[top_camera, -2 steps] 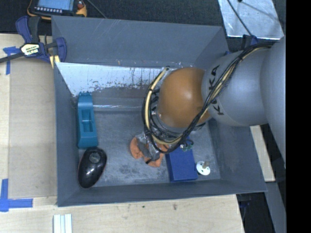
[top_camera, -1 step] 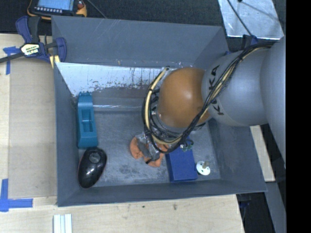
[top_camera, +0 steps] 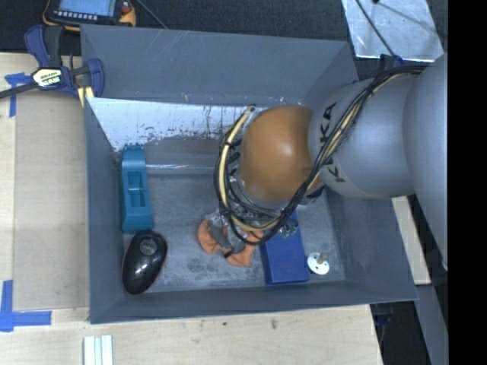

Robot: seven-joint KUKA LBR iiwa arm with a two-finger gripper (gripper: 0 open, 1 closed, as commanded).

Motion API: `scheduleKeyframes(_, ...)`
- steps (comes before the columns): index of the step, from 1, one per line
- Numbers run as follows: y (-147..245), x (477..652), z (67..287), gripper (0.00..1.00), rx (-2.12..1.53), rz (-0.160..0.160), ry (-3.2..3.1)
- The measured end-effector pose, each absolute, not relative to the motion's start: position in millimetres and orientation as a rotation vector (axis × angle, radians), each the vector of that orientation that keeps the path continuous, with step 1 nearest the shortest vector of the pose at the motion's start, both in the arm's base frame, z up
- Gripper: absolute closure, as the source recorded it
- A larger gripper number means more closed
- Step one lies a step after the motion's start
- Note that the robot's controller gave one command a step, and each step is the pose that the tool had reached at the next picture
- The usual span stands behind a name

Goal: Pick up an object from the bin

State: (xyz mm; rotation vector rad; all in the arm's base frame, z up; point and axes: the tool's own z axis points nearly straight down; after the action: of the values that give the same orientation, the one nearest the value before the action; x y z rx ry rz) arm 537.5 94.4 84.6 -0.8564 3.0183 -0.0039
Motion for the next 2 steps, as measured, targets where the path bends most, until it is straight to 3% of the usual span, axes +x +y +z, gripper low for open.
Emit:
scheduleKeyframes(1,143,534.7,99,1.0,-1.003,0.002,2.971)
scheduleKeyframes(2,112,538.5,84,1.0,-1.207,0.004,2.896)
